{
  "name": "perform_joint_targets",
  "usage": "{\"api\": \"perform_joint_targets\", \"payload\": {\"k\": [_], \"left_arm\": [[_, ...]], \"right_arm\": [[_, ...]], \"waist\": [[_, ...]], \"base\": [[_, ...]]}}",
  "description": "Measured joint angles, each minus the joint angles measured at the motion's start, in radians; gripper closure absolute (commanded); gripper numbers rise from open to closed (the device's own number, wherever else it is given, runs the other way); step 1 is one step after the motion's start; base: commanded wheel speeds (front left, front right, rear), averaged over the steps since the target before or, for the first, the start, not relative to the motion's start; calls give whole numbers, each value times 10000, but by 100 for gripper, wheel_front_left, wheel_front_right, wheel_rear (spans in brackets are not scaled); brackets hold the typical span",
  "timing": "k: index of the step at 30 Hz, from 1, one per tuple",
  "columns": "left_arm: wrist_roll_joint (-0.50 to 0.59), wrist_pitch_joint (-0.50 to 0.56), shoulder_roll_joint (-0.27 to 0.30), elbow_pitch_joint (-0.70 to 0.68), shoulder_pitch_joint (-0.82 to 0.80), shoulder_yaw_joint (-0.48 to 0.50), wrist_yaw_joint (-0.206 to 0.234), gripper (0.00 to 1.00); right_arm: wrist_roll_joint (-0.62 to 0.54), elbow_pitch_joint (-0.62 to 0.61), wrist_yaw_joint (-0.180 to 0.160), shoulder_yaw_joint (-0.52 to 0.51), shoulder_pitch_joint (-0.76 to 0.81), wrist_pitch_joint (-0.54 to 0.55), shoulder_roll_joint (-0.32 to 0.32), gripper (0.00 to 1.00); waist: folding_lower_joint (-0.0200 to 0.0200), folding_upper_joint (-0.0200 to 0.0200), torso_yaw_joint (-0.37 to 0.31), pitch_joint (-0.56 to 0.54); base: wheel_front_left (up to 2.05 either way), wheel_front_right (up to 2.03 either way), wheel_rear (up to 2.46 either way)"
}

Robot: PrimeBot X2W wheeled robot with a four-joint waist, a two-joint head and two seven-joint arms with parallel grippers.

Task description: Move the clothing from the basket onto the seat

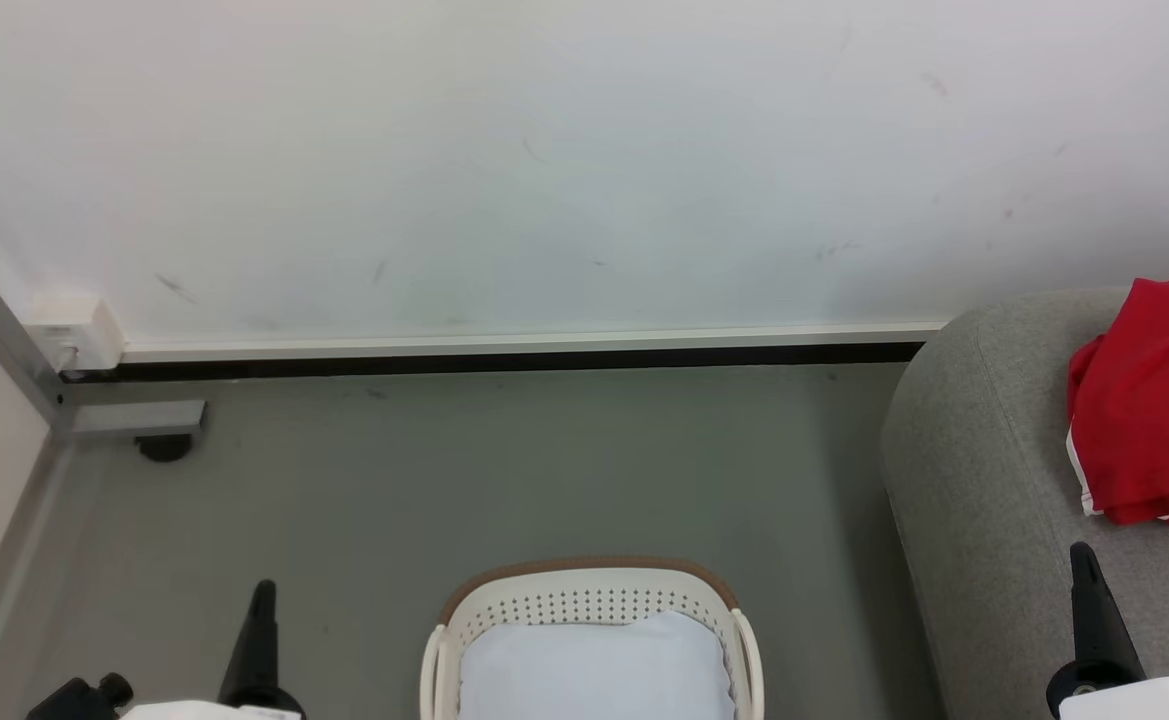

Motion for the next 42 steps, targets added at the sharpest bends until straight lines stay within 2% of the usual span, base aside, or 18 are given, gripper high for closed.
{"api": "perform_joint_targets", "payload": {"k": [19,42], "left_arm": [[-2140,566,12,-10,-203,113,0,100],[-4197,1114,25,-19,-383,221,0,100]], "right_arm": [[1910,105,0,-226,-138,550,36,100],[3827,186,0,-453,-286,1127,84,100]], "waist": [[0,0,105,26],[0,0,232,57]], "base": [[0,0,0],[0,0,0]]}}
